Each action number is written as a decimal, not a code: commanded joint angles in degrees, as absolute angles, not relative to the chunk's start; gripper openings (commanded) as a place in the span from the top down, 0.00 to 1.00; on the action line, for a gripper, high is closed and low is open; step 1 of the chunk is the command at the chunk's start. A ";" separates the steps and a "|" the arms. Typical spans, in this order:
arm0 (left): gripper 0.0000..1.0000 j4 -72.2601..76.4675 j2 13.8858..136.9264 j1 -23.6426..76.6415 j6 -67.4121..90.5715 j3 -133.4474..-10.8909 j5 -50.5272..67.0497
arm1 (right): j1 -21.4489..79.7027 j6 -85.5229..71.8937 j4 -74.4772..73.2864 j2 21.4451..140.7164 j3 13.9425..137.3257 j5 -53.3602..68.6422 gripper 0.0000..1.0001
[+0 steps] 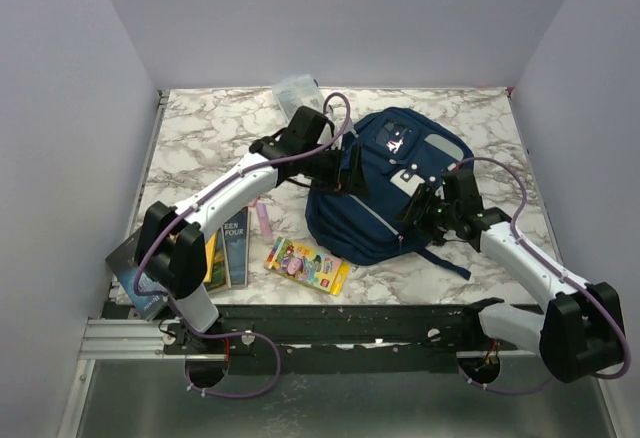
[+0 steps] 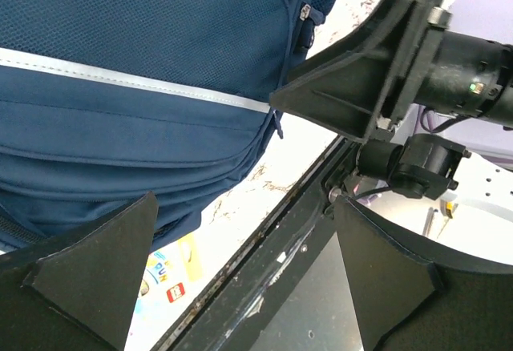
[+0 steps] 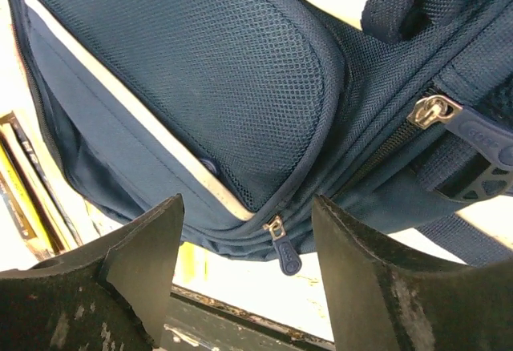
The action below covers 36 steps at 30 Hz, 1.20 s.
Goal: Pack the student bag
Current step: Unzip the student bag at the center of the board.
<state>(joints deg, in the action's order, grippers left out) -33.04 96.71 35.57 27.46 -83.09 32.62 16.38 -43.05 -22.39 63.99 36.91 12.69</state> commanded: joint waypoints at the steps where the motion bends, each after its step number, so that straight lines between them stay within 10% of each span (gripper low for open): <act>1: 0.09 -25.37 90.37 39.40 28.23 -79.00 27.69 | 15.95 -44.73 -17.05 66.54 34.59 14.91 0.37; 11: 0.12 -6.88 81.30 53.20 31.30 -62.64 10.35 | 15.90 -55.96 -8.02 72.39 30.98 18.06 0.48; 19: 0.18 8.46 84.26 60.44 43.73 -51.66 -3.62 | 16.00 -64.26 -10.26 66.56 30.23 18.89 0.98; 36: 0.55 -2.29 100.14 67.01 50.83 -64.28 -15.96 | 16.00 -77.17 -13.53 59.94 27.66 16.09 0.99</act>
<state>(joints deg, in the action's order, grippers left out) 4.54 96.86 66.19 46.98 -58.98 -8.60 16.03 -72.31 -12.29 62.06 27.90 17.19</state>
